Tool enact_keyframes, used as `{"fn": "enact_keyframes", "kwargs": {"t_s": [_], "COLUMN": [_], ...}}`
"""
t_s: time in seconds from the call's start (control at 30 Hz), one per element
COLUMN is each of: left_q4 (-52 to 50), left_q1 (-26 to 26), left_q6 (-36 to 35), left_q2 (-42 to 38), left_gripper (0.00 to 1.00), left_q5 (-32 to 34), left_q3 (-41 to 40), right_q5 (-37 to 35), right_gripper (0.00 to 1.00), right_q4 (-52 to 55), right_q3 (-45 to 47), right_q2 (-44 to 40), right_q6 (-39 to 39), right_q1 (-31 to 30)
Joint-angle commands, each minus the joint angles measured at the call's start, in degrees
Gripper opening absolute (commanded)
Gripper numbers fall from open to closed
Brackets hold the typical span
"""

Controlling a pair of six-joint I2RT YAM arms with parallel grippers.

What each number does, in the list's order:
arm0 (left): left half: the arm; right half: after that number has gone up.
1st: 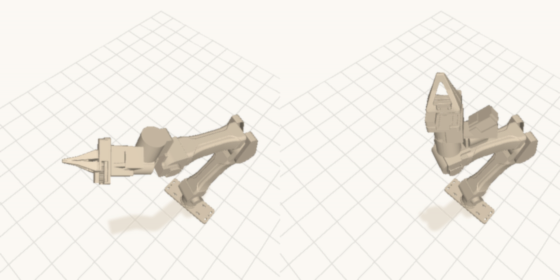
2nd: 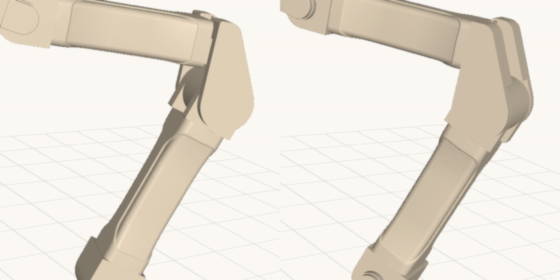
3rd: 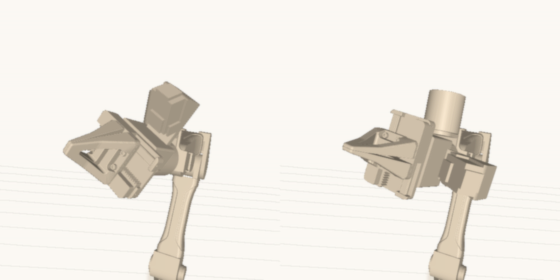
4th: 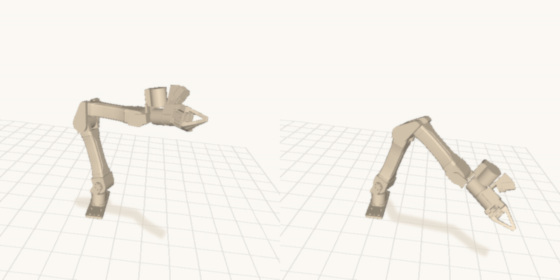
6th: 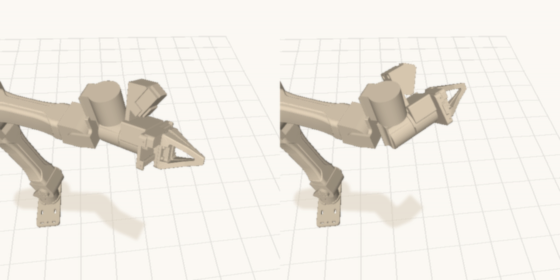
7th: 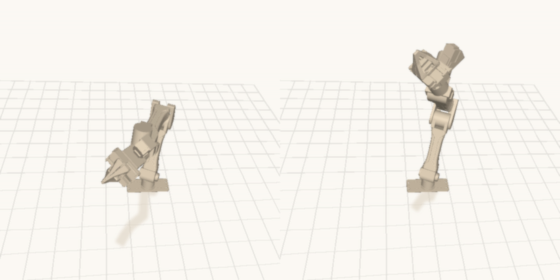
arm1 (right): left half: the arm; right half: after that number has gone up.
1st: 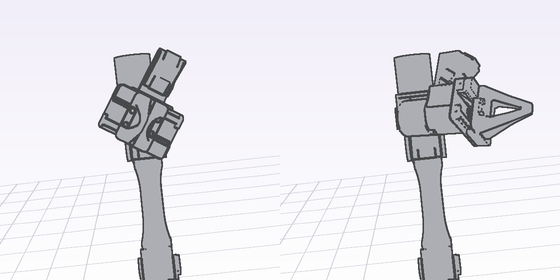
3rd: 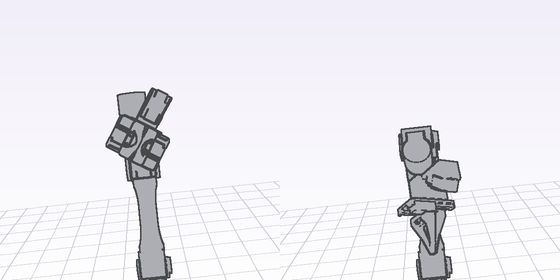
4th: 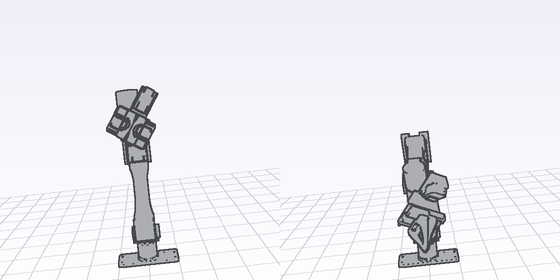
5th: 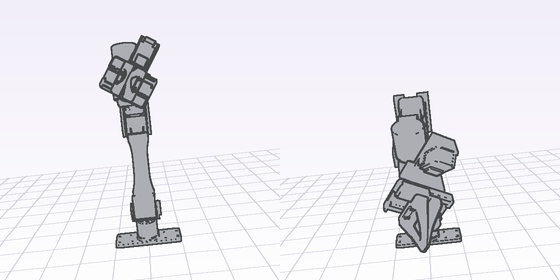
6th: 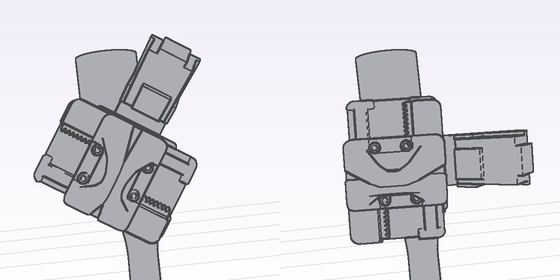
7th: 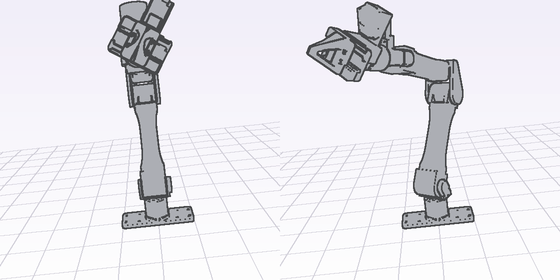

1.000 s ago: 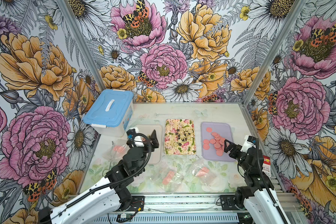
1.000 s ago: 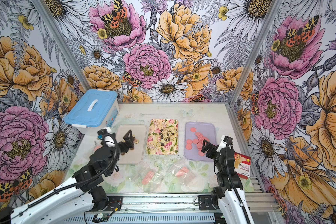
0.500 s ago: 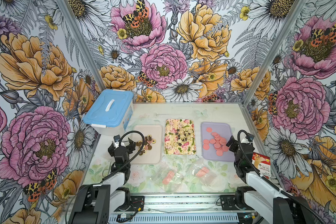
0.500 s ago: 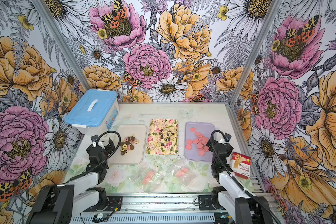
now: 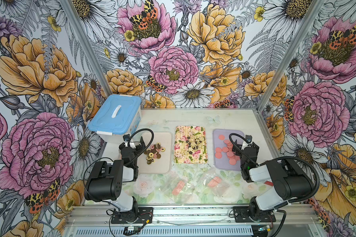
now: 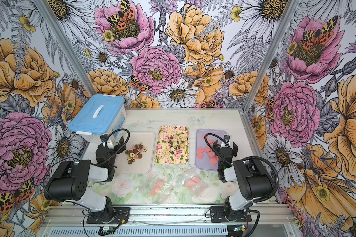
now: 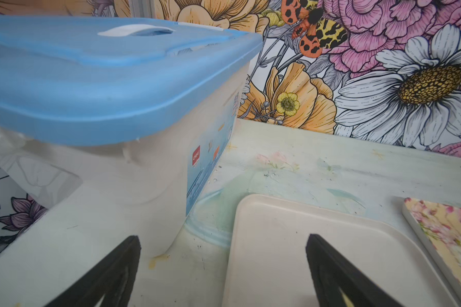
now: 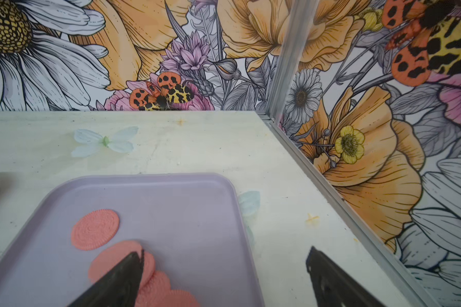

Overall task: Pour cookies out of the ziploc bag
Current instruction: Reset both arms

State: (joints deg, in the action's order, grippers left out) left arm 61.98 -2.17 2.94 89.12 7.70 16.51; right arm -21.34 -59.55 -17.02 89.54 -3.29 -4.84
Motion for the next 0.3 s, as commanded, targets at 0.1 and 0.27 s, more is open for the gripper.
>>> {"fn": "enact_keyframes", "kwargs": {"t_s": [0.1,0.27], "left_q4": [-2.4,-4.5], "left_q1": [4.3,4.0], "left_q6": [-3.2,-3.1], "left_q2": [-0.5,-0.3], "left_gripper": [0.99,0.99], "left_q5": [6.6,7.3], "left_q3": [2.0,3.4], "right_q5": [0.4,0.3], "right_gripper": [1.0,1.0], "right_q4": [-0.5,-0.5], "right_q3": [-0.8,-0.7], "right_q2": [-1.0,-1.0], "right_q6": [0.6,0.6], "right_q1": [0.2,0.2]}}
